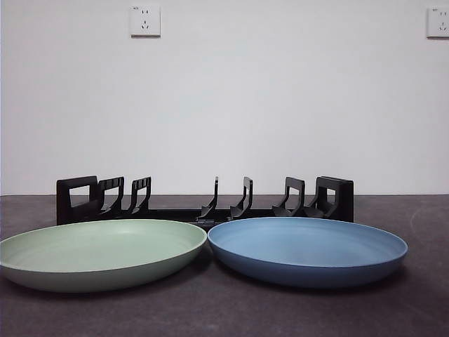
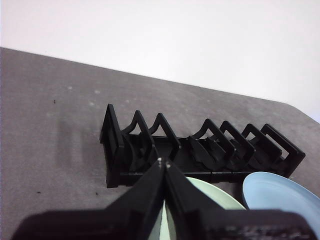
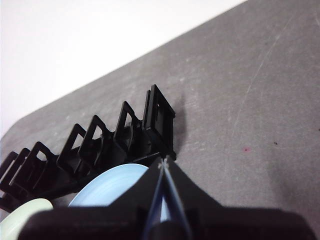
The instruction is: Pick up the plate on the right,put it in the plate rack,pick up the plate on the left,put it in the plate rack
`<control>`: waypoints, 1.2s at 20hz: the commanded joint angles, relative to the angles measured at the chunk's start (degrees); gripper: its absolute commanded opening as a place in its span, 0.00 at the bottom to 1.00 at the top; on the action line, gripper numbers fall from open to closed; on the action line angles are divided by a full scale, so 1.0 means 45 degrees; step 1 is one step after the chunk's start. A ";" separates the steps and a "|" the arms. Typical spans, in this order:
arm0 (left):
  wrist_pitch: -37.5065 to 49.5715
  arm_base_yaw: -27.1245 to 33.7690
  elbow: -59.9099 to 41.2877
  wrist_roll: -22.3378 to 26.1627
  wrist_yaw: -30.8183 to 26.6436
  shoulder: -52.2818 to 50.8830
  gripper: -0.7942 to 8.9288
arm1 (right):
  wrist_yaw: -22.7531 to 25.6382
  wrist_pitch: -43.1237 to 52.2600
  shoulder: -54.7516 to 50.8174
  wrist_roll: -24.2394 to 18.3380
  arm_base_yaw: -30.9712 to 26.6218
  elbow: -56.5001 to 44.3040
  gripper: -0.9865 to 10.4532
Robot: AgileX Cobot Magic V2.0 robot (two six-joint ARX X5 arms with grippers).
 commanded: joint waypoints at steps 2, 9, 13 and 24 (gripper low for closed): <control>-0.0015 0.0024 0.0855 -0.0019 0.0316 0.1302 0.07 | -0.0510 0.0039 0.1953 -0.0539 0.0019 0.1151 0.08; -0.0359 0.0019 0.2686 0.0019 0.1457 0.4158 0.07 | -0.2759 -0.0078 0.5634 -0.1418 0.0019 0.3128 0.08; -0.0797 0.0010 0.3546 0.0083 0.2205 0.5867 0.07 | -0.3803 -0.0578 0.7334 -0.1690 0.0024 0.3905 0.08; 0.0010 -0.0908 0.4308 -0.0083 0.3614 0.9345 0.38 | -0.3526 -0.1035 1.0229 -0.3133 0.1010 0.4435 0.25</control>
